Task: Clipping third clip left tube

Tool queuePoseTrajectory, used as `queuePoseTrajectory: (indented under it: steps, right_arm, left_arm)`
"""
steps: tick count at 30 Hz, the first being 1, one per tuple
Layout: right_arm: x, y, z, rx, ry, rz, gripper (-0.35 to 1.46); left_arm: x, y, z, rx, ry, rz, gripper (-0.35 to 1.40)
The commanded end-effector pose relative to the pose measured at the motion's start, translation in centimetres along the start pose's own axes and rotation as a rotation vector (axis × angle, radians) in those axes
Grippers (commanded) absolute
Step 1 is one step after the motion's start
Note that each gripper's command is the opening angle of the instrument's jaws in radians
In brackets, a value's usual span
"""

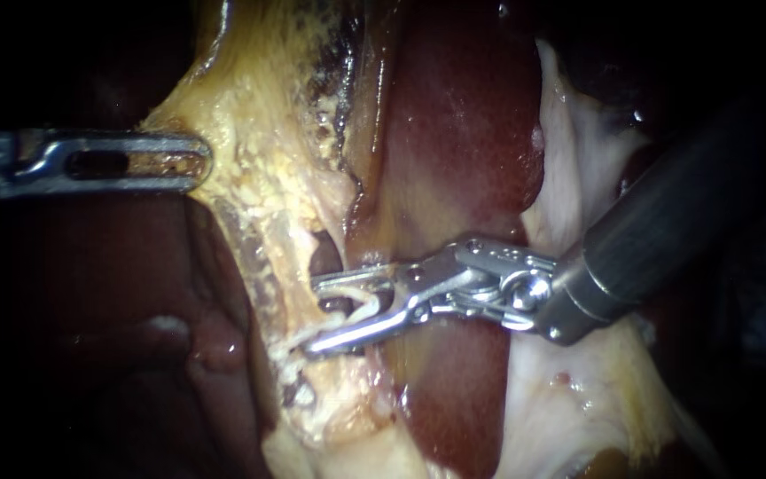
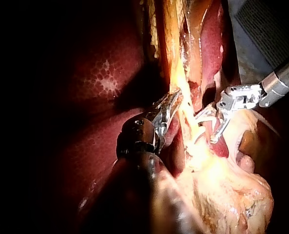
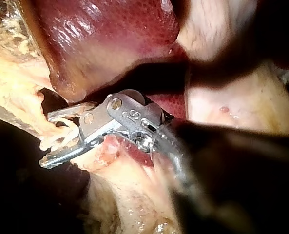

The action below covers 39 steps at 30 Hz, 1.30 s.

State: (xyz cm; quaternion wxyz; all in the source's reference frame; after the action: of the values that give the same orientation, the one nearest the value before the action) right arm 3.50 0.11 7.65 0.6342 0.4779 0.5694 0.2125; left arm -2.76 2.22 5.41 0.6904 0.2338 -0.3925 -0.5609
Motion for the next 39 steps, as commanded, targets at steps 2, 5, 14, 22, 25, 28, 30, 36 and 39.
queuePoseTrajectory:
  steps: [2,5,14,22,25,28,30,36,39]
  right_arm:
    - [0.01,-0.02,0.04,0.017,0.003,0.005,0.52]
    - [0.04,-0.02,0.12,0.041,0.014,0.008,0.52]
    - [0.08,-0.04,0.23,0.096,0.062,0.05,0.52]
    - [0.17,0.01,0.41,0.177,0.093,0.111,0.51]
    - [0.21,0.06,0.51,0.205,0.107,0.133,0.51]
    - [0.24,0.09,0.57,0.217,0.117,0.145,0.51]
    - [0.26,0.1,0.58,0.205,0.128,0.153,0.51]
    - [0.37,0.21,0.63,0.159,0.161,0.204,0.49]
    - [0.43,0.27,0.61,0.132,0.178,0.235,0.47]
  left_arm:
    - [0.01,0.02,0.02,0.001,0.001,0.0,-0.35]
    - [0.0,0.03,0.02,0.001,0.001,0.0,-0.35]
    - [0.0,0.04,0.03,0.001,0.001,0.0,-0.35]
    - [0.0,0.08,0.05,0.001,0.0,0.001,-0.35]
    - [0.01,0.09,0.06,0.0,0.0,0.001,-0.35]
    - [0.01,0.09,0.07,0.0,-0.001,0.001,-0.35]
    - [0.01,0.08,0.07,0.0,-0.001,0.001,-0.35]
    - [0.01,0.08,0.09,-0.001,-0.002,0.001,-0.35]
    - [0.01,0.07,0.09,-0.001,-0.002,0.001,-0.35]
